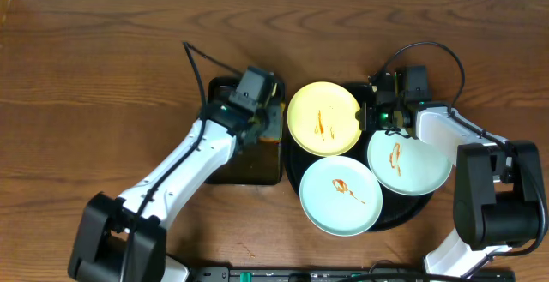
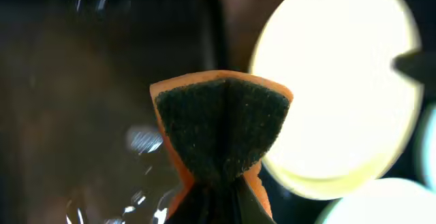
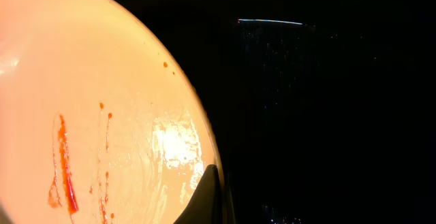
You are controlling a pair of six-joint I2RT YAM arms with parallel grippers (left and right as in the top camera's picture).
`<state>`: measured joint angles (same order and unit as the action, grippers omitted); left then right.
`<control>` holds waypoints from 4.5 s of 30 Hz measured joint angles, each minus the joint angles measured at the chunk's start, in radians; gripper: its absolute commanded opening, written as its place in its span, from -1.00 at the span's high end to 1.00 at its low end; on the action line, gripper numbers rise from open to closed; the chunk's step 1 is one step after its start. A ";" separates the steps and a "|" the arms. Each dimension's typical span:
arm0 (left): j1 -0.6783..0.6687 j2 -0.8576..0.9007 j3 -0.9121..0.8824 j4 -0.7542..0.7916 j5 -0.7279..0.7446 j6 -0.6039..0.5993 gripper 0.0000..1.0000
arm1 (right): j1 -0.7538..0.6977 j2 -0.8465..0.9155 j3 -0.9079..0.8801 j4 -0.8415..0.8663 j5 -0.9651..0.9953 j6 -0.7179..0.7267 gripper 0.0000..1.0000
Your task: Clean dirty plates on tray and stack at the side
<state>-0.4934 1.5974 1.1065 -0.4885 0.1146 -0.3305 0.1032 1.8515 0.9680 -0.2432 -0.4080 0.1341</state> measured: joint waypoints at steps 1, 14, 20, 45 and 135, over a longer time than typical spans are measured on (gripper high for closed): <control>0.000 -0.002 0.030 0.002 0.012 0.008 0.86 | 0.000 0.000 0.000 0.000 0.000 0.000 0.98; -0.045 0.114 0.173 0.198 0.292 -0.057 0.85 | 0.000 0.000 0.000 -0.008 -0.002 0.000 0.98; -0.142 0.303 0.173 0.281 0.328 -0.120 0.85 | 0.000 0.000 0.002 -0.011 -0.003 0.000 0.98; -0.203 0.427 0.203 0.225 0.040 -0.167 0.86 | 0.006 0.000 0.006 -0.031 -0.015 0.005 0.97; 0.146 0.052 0.161 -0.264 -0.144 -0.090 0.85 | 0.367 -0.429 -0.006 -0.027 1.154 -0.269 0.98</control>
<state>-0.3477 1.6493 1.2678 -0.7525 -0.0296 -0.4210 0.4706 1.4227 0.9623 -0.2699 0.7456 -0.1345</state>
